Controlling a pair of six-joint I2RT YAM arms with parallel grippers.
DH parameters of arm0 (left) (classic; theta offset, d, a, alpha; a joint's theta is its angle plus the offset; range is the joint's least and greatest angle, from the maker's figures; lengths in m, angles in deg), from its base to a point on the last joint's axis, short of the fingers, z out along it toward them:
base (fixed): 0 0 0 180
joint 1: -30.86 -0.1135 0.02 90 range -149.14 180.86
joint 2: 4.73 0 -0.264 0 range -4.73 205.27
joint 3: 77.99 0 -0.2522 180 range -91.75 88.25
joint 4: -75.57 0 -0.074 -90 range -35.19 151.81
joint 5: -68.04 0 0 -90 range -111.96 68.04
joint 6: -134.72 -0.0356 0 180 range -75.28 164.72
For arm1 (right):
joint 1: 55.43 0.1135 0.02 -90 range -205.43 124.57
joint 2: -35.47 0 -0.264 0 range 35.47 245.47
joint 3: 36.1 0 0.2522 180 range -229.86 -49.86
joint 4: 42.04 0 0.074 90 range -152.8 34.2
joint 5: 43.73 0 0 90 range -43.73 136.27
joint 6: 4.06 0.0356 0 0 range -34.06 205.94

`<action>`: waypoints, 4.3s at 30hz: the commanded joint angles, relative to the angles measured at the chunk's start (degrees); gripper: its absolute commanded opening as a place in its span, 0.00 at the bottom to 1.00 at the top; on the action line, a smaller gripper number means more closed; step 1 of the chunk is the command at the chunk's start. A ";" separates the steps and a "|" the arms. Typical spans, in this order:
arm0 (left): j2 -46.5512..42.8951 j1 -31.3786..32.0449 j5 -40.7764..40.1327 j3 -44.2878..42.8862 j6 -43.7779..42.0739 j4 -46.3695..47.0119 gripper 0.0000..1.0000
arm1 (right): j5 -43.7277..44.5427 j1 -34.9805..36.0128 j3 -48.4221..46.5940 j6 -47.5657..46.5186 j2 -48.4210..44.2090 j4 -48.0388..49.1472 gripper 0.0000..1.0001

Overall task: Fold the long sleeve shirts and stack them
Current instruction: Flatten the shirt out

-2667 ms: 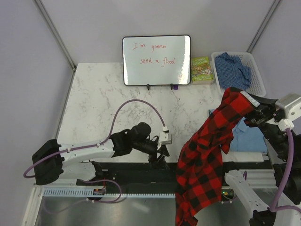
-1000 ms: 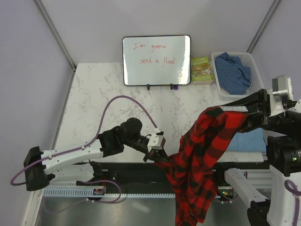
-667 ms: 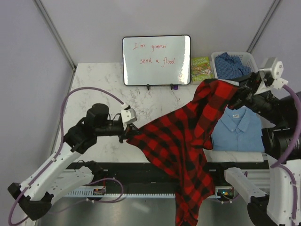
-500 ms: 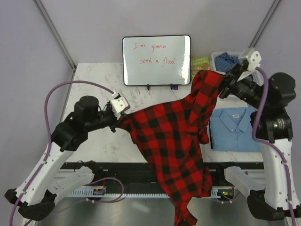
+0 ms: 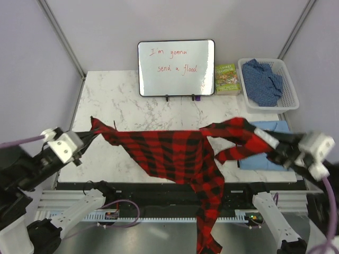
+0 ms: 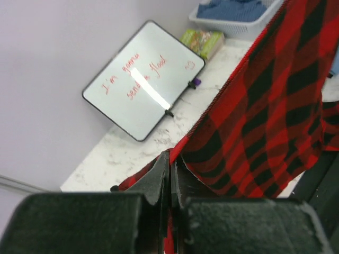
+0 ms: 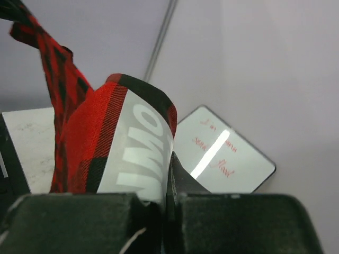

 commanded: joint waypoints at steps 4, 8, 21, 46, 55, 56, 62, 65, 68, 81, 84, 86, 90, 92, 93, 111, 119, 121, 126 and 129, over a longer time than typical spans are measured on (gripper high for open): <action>-3.69 -1.01 -21.03 2.17 -5.51 -2.86 0.02 | 0.69 -2.30 -2.88 -0.49 -2.84 1.38 0.00; -1.32 -0.74 -26.86 11.40 -8.58 7.68 0.02 | 0.77 -4.50 -4.19 0.82 6.47 4.46 0.00; 32.92 -25.52 -4.73 27.34 -9.03 43.81 0.02 | 15.52 4.54 -1.21 -10.07 45.03 12.54 0.00; 29.80 -35.55 11.45 46.81 -13.24 16.67 0.80 | 20.82 6.82 14.95 -13.77 45.25 -16.64 0.63; 37.18 -36.16 6.45 51.85 -12.72 21.67 0.75 | 23.97 16.77 21.99 -14.55 59.02 -8.64 0.37; 38.14 -36.34 5.74 51.76 -12.72 23.25 0.74 | 25.02 16.77 22.34 -15.51 60.18 -7.76 0.35; 46.67 -38.96 0.12 49.31 -13.07 26.60 0.73 | 35.04 16.42 25.06 -21.49 66.34 -7.05 0.31; 51.15 -42.47 -1.56 46.76 -14.65 28.01 0.70 | 40.57 14.23 24.54 -24.92 67.31 -7.66 0.30; 55.72 -44.85 -1.74 42.37 -15.79 28.71 0.67 | 42.52 9.58 20.33 -27.56 68.98 -10.90 0.30; 42.57 -45.21 17.51 33.29 -19.56 9.48 0.82 | 30.59 16.75 4.86 -24.41 56.52 -21.81 0.40; 38.78 -48.54 18.39 37.42 -22.28 8.41 0.83 | 23.66 24.04 3.01 -18.44 56.06 -21.20 0.45; 37.80 -54.33 22.32 38.31 -22.91 6.84 0.82 | 20.74 29.14 2.83 -16.32 56.50 -18.74 0.45; 38.33 -58.92 25.08 41.80 -32.46 0.06 0.61 | 16.77 35.04 4.23 -14.39 60.18 -13.92 0.41; 35.00 -60.94 23.67 45.50 -36.43 0.23 0.57 | 17.47 39.60 5.29 -12.98 61.59 -9.09 0.40; 33.94 -61.30 22.97 49.18 -40.36 0.24 0.55 | 18.08 41.01 5.12 -11.41 63.95 -7.77 0.39; 37.01 -59.02 21.03 57.39 -36.37 15.79 0.47 | 18.17 39.18 -7.89 -7.09 84.10 -3.80 0.35; 38.67 -55.94 20.32 57.83 -32.32 20.27 0.49 | 18.61 36.81 -8.94 -7.00 84.89 -4.24 0.35; 39.03 -55.68 20.50 57.57 -30.92 21.50 0.50 | 18.70 36.37 -9.03 -7.17 85.06 -4.41 0.35; 38.42 -55.32 21.55 56.07 -28.54 22.56 0.50 | 18.96 35.84 -9.04 -7.52 85.15 -4.68 0.35; 39.46 -54.27 20.94 56.51 -28.45 22.74 0.50 | 19.49 35.66 -8.95 -7.61 85.50 -4.68 0.35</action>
